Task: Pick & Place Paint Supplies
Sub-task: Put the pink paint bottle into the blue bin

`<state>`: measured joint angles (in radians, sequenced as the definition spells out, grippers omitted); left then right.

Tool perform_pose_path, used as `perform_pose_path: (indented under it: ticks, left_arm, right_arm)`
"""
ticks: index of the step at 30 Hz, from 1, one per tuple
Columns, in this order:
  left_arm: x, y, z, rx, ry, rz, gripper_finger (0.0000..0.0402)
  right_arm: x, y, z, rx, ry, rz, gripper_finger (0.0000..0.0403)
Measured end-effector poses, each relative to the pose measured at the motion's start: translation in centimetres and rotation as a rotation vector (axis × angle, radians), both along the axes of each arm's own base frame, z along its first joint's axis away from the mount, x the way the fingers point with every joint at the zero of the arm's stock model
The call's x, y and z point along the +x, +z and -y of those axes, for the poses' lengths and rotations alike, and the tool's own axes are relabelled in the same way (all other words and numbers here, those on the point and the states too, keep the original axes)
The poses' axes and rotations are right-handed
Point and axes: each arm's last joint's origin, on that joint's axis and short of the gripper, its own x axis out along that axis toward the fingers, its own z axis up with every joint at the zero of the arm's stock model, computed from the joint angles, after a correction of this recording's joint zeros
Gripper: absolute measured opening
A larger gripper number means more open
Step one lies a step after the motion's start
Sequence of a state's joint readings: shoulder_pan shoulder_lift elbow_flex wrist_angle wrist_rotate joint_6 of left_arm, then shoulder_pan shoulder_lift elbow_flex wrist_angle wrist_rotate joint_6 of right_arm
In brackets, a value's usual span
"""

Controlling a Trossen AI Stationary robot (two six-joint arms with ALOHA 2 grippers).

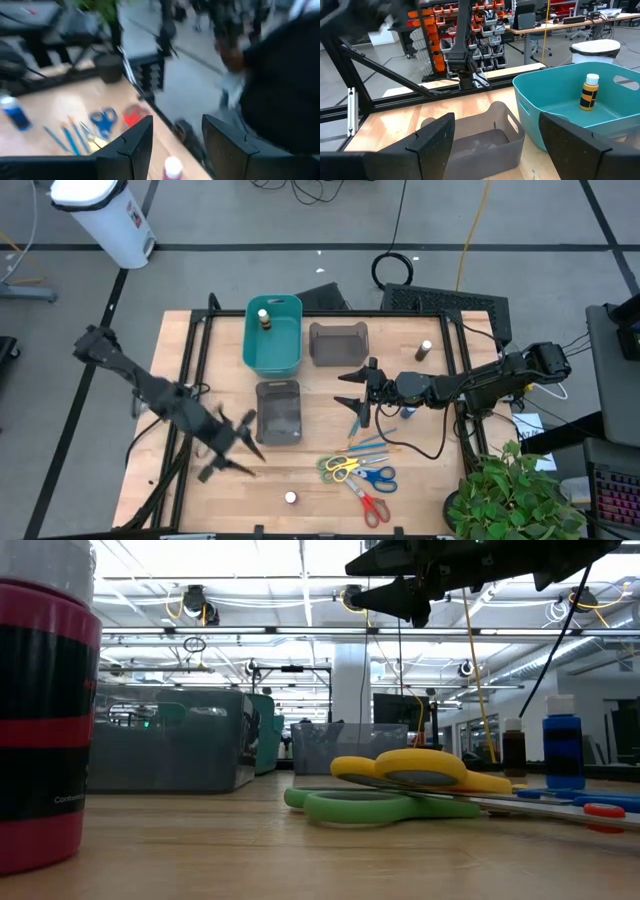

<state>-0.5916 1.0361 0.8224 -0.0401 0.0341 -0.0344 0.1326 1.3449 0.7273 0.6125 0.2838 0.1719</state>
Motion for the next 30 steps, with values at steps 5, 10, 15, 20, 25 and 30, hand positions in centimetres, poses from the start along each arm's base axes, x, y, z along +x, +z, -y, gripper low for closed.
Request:
perform_pose_path:
  ticks: [5,10,15,20,25,30]
  left_arm:
    - [2.6,-2.0,2.2,0.138,0.102,-0.144,0.0184]
    - [5.8,-2.6,4.2,0.259,0.202,-0.318,0.023]
    - [8.3,-3.5,6.6,0.352,0.144,-0.452,0.0277]
    - [9.6,-5.8,8.1,0.443,0.117,-0.525,0.0293]
    - [10.5,-8.0,8.6,0.439,0.152,-0.594,0.0294]
    - [11.4,-9.1,9.2,0.378,0.181,-0.597,0.0294]
  right_arm:
    - [0.0,0.0,0.0,0.0,0.0,-0.001,0.0279]
    - [0.0,0.0,0.0,0.0,0.001,-0.004,0.0279]
    - [0.0,0.1,0.0,-0.006,0.001,0.007,0.0279]
    - [0.0,0.2,0.0,-0.005,0.001,0.019,0.0279]
    - [0.0,0.3,0.0,-0.004,0.002,0.025,0.0279]
    - [0.0,0.2,0.0,0.003,0.003,0.026,0.0279]
